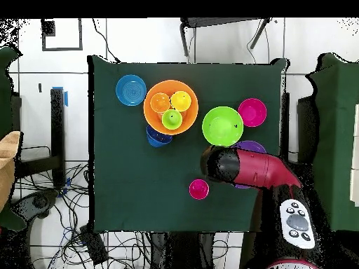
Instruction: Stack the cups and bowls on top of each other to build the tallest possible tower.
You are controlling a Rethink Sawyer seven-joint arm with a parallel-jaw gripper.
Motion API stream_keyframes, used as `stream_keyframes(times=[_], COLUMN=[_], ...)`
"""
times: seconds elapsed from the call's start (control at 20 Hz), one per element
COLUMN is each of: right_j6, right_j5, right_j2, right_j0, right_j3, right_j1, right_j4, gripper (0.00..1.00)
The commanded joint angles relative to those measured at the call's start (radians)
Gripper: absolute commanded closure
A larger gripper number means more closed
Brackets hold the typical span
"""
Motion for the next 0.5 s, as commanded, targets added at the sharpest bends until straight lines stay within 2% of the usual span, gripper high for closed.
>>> stream_keyframes(times=[0.05,0.5], right_j6=[0.044,0.135], right_j5=[0.149,0.164], right_j2=[0.107,0.065], right_j0=[0.081,0.173], right_j3=[-0.114,-0.207], right_j1=[-0.015,0.03], right_j4=[0.053,0.117], gripper=[1.0,1.0])
